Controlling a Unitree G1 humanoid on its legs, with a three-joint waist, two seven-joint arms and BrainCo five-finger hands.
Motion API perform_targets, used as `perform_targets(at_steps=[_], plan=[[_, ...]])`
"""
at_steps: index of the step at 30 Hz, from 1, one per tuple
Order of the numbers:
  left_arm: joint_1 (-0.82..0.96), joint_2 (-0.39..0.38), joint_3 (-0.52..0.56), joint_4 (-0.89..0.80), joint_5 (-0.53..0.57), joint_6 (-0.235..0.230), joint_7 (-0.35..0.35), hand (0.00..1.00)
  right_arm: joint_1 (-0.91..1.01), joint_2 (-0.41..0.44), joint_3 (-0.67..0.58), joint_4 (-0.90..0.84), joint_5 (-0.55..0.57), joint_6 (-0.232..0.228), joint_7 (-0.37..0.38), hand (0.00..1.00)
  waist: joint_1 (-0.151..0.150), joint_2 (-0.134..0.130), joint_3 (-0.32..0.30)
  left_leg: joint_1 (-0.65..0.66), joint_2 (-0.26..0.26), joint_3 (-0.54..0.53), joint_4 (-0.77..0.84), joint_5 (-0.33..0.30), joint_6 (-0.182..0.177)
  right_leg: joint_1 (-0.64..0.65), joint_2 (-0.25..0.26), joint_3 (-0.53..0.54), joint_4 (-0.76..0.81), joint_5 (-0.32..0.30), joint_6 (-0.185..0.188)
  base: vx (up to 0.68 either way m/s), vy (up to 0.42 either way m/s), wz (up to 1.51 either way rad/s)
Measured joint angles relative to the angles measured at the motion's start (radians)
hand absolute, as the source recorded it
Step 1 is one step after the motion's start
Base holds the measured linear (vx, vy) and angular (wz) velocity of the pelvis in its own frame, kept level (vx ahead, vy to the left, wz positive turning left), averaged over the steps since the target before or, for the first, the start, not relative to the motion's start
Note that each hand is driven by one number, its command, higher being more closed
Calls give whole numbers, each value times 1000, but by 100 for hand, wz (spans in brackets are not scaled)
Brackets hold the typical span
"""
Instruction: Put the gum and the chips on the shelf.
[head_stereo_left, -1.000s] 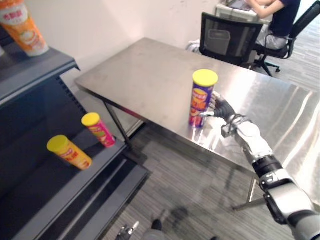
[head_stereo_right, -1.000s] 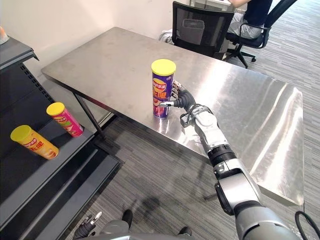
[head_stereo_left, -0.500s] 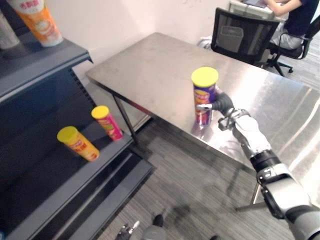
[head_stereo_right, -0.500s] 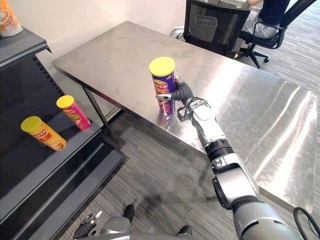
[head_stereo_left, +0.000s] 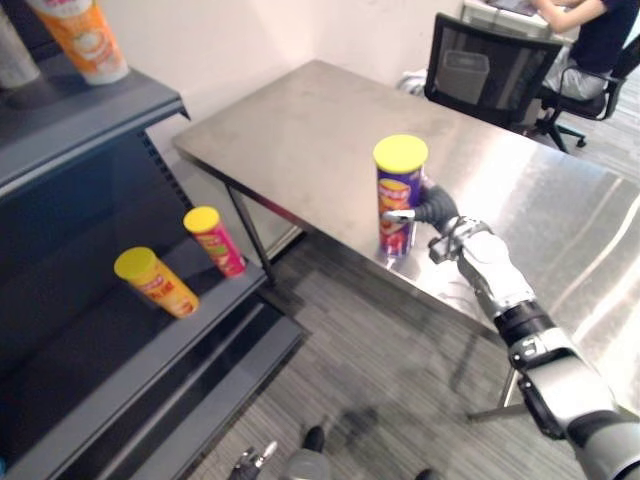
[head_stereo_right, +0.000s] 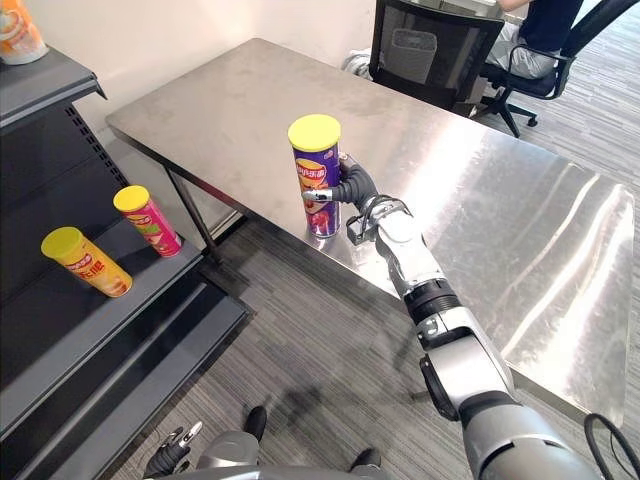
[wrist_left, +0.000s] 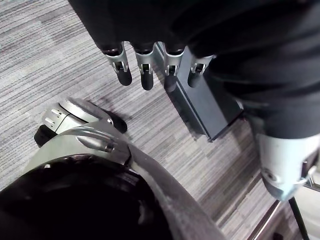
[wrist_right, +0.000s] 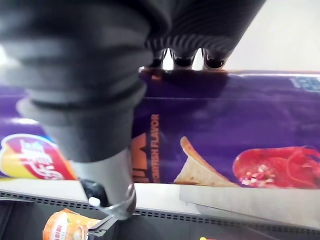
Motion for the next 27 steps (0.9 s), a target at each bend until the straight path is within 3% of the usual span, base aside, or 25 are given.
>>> perform_targets(at_steps=[4,8,15,19,23,25,26,27], plan=[[-1,2,1,0,2,0,1,0,10,-14,-8,-97,29,26,-7,100,-6,-5,-2,1,7,12,0,0,0,-5,5,12,2,0,0,-5,2,-8],[-1,3,14,0,5,0,2,0,63,-19,-105,-318,101,29,-27,100,-11,-11,-6,1,15,21,0,-1,-1,-16,8,38,18,-3,3,-4,0,-5],[-5,7,67,1,-19,-11,83,0,220,-29,-194,-616,156,50,-38,100,-60,-59,-47,6,23,77,-3,-8,-2,-53,10,110,41,-11,9,-25,4,-23],[-18,-8,98,-28,-21,-64,128,0,306,-77,-224,-732,199,66,-26,100,-92,-65,-90,7,27,105,-7,-14,-3,-72,15,139,40,-10,9,-3,-2,-20],[-28,-13,73,-96,-39,-121,109,0,358,-84,-269,-751,234,67,-24,100,-111,-59,-106,-1,33,110,-4,-13,-5,-84,22,146,40,-10,8,18,-7,-7],[-33,-15,42,-105,-89,-118,56,0,389,-85,-273,-750,255,69,-21,100,-111,-54,-113,0,34,110,-4,-12,-6,-84,23,146,40,-10,8,39,-8,-3],[-32,-17,7,-105,-102,-113,-9,0,413,-85,-273,-749,262,69,-3,100,-114,-47,-117,0,34,111,-4,-12,-6,-85,23,146,38,-10,8,38,-4,-1],[-32,-18,-1,-105,-102,-113,-19,0,416,-85,-273,-749,262,69,-1,100,-114,-46,-118,-1,34,111,-4,-12,-6,-85,23,146,38,-10,8,34,-1,-1]])
